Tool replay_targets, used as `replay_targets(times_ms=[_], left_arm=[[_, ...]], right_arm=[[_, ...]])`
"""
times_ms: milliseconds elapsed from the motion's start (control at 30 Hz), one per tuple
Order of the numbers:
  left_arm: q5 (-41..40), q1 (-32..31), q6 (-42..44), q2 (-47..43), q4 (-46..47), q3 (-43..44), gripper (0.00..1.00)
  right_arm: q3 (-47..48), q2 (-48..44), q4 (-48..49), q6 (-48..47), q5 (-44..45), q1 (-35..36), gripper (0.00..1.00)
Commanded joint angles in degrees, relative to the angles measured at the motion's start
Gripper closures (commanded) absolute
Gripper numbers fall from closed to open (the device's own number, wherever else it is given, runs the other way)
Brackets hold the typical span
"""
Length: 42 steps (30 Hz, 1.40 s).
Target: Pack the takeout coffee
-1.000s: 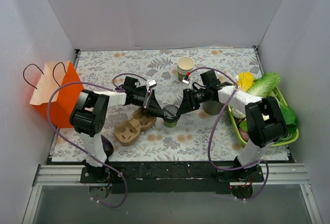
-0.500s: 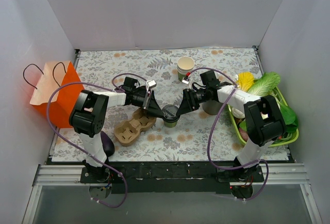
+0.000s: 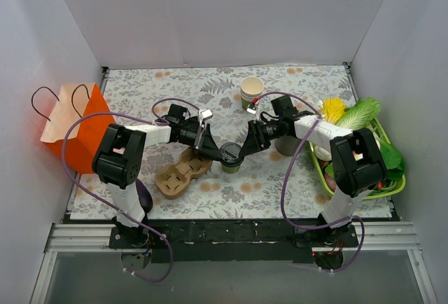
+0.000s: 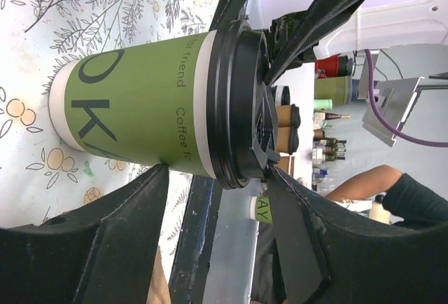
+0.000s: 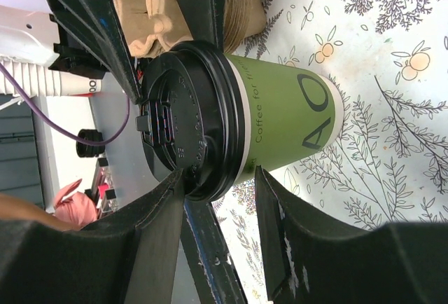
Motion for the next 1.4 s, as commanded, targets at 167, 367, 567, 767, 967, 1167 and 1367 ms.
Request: replay_targets(times_ms=[167, 367, 567, 767, 967, 1167, 1367], left_arm=[[-8.2, -2.7, 1.6, -0.7, 0.1, 1.9, 0.39], [-8.1, -2.7, -10.4, 2.9, 6.7, 3.8, 0.39], [-3.3, -2.7, -20.1, 3.7, 18.5, 2.7, 0.39], [1.7, -2.8, -24.1, 3.8, 24.1, 2.9, 0.38], [-3.5, -1.9, -6.1, -1.1, -0.7, 7.1, 0.39], [-7.7, 0.2, 5.2, -5.4, -16.3, 8.8, 0.39], [-7.5, 0.6, -1.4, -8.2, -6.7, 10.7, 0.38]], right_arm=[[-0.4, 3.4, -1.9, -4.4, 11.5, 0.8, 0.5], [0.8, 3.9, -2.1, -4.4, 11.5, 0.9, 0.5], [1.9, 4.4, -2.2, -4.5, 11.5, 0.9, 0.5], [2.0, 4.2, -2.1, -4.5, 11.7, 0.9, 0.5], [2.1, 4.0, -2.0, -4.4, 11.8, 0.9, 0.5], [2.2, 3.8, -1.6, -4.6, 12.0, 0.9, 0.5], [2.1, 3.5, -1.8, -5.1, 12.4, 0.9, 0.5]])
